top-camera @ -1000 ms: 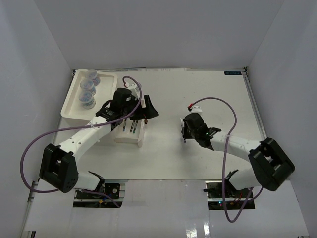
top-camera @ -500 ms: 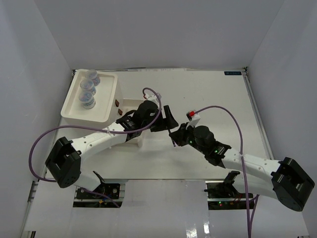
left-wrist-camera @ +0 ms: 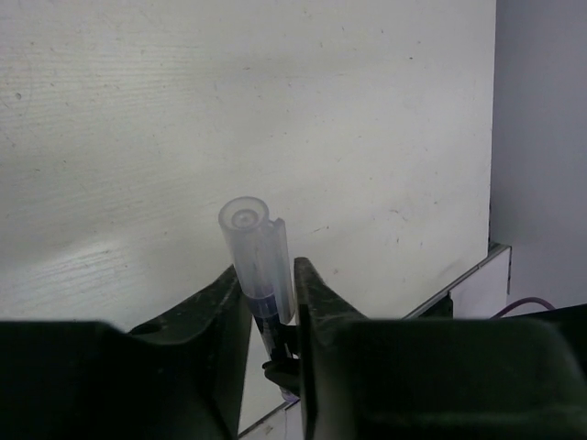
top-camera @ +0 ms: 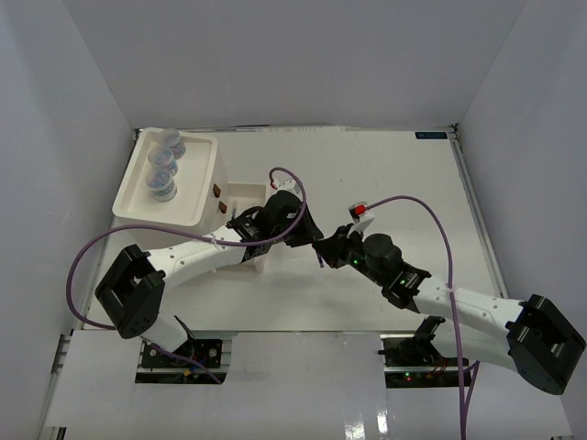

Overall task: Sort the stationery into containers
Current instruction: Place the pen in the drawer.

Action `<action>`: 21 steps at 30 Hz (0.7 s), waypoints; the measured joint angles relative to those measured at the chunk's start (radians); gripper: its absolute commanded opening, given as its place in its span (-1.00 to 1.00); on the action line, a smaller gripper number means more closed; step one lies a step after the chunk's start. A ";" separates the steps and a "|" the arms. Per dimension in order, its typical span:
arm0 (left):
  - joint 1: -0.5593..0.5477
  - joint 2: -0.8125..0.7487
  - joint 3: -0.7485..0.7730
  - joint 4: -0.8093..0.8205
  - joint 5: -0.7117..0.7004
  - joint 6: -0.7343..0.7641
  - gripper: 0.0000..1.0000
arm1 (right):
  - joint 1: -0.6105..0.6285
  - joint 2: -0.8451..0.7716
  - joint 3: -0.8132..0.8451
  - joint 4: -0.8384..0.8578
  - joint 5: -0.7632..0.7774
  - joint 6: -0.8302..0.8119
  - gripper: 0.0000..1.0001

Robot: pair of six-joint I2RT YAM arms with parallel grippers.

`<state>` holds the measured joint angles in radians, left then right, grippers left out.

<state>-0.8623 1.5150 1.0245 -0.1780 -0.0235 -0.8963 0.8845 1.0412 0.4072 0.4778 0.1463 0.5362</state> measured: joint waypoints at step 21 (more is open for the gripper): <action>0.031 0.001 0.097 -0.138 -0.136 0.160 -0.77 | 0.001 -0.050 -0.042 -0.030 0.044 -0.033 0.64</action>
<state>-0.8314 1.5158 1.1213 -0.3161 -0.1596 -0.7364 0.8852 0.9913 0.3649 0.4480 0.1905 0.5030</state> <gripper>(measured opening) 0.249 0.789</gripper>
